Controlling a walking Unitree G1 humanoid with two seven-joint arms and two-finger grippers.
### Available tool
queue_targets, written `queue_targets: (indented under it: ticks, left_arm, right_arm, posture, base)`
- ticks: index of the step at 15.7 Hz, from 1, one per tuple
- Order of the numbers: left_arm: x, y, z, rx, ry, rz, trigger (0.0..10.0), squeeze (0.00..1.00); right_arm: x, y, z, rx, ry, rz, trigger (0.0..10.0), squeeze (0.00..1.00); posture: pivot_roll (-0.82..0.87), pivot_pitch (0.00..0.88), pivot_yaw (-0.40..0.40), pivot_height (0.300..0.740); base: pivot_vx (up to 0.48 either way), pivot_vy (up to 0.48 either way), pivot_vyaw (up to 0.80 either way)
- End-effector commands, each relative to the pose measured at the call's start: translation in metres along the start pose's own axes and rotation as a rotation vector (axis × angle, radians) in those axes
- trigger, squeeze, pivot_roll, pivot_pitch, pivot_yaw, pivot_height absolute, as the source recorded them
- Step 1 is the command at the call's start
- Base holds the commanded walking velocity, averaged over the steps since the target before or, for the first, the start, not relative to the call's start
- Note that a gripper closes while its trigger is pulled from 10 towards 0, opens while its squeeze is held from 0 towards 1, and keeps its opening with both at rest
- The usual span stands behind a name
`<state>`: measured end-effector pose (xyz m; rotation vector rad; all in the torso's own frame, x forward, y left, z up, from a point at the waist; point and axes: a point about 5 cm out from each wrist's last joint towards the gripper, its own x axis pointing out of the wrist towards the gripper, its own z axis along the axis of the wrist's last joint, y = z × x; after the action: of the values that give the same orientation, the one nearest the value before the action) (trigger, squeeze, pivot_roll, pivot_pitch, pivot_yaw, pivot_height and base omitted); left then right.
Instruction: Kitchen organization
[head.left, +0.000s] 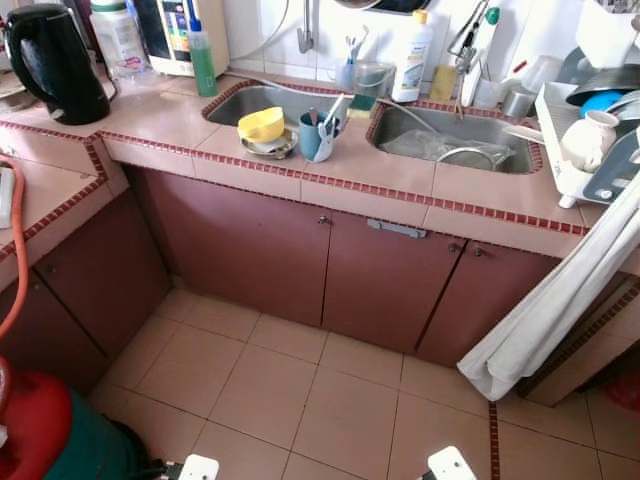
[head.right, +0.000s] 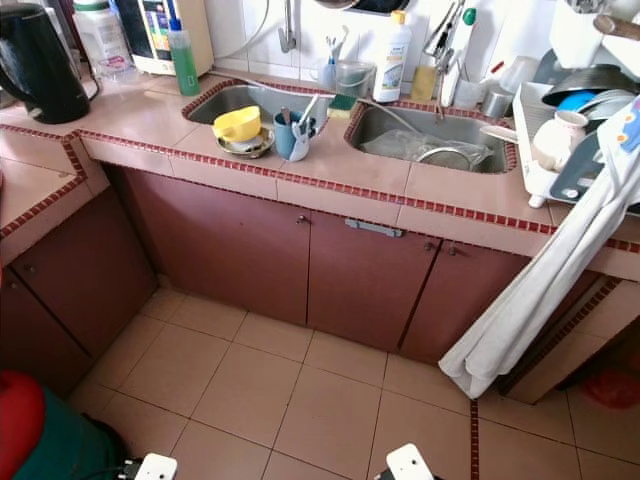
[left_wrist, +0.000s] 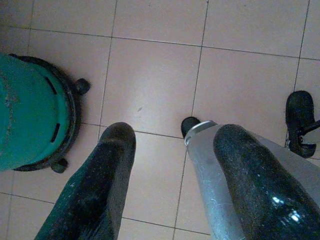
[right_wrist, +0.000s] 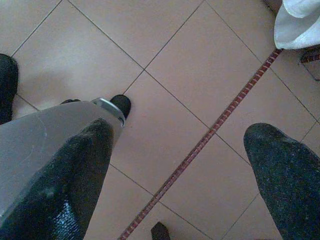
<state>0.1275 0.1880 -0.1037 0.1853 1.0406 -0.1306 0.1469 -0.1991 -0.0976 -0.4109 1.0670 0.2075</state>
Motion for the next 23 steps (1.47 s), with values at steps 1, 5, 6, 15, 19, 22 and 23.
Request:
queue_targets:
  ticks: [1, 5, 6, 15, 19, 22, 23]
  left_arm:
    - [-0.001, -0.003, -0.008, -0.015, 0.025, -0.018, 10.0, 0.24]
    - [0.001, -0.002, 0.009, -0.035, -0.051, -0.043, 10.0, 1.00]
    - [0.002, 0.000, 0.017, -0.029, -0.086, -0.047, 10.0, 1.00]
    - [-0.011, 0.032, 0.134, -0.021, -0.642, -0.040, 10.0, 1.00]
    - [-0.027, 0.028, 0.169, -0.028, -0.816, -0.060, 10.0, 1.00]
    - [-0.044, 0.028, 0.193, -0.056, -0.934, -0.034, 10.0, 1.00]
    - [-0.054, 0.027, 0.202, -0.058, -0.985, -0.036, 10.0, 1.00]
  right_arm:
    - [-0.001, 0.003, -0.005, 0.018, 0.013, 0.000, 10.0, 1.00]
    - [0.000, -0.001, 0.002, 0.073, -0.040, -0.007, 10.0, 1.00]
    - [0.000, -0.003, 0.009, 0.095, -0.076, -0.002, 10.0, 1.00]
    - [-0.011, -0.021, 0.144, 0.241, -0.610, 0.062, 10.0, 1.00]
    - [-0.031, -0.026, 0.191, 0.214, -0.838, 0.108, 10.0, 1.00]
    - [-0.045, -0.036, 0.211, 0.239, -0.943, 0.087, 10.0, 1.00]
    - [-0.052, -0.034, 0.218, 0.228, -0.985, 0.100, 10.0, 1.00]
  posture:
    - [-0.03, 0.000, -0.005, 0.740]
    - [-0.03, 0.000, -0.005, 0.740]
    - [-0.03, 0.000, -0.005, 0.740]
    - [-0.03, 0.027, -0.006, 0.740]
    - [-0.03, 0.026, -0.008, 0.740]
    - [-0.02, 0.023, -0.009, 0.740]
    - [-0.02, 0.022, -0.004, 0.740]
  base:
    - [0.000, 0.000, 0.00]
    - [0.000, 0.000, 0.00]
    - [0.000, 0.000, 0.00]
    - [0.000, 0.000, 0.00]
    - [0.000, 0.000, 0.00]
    - [0.000, 0.000, 0.00]
    - [0.000, 0.000, 0.00]
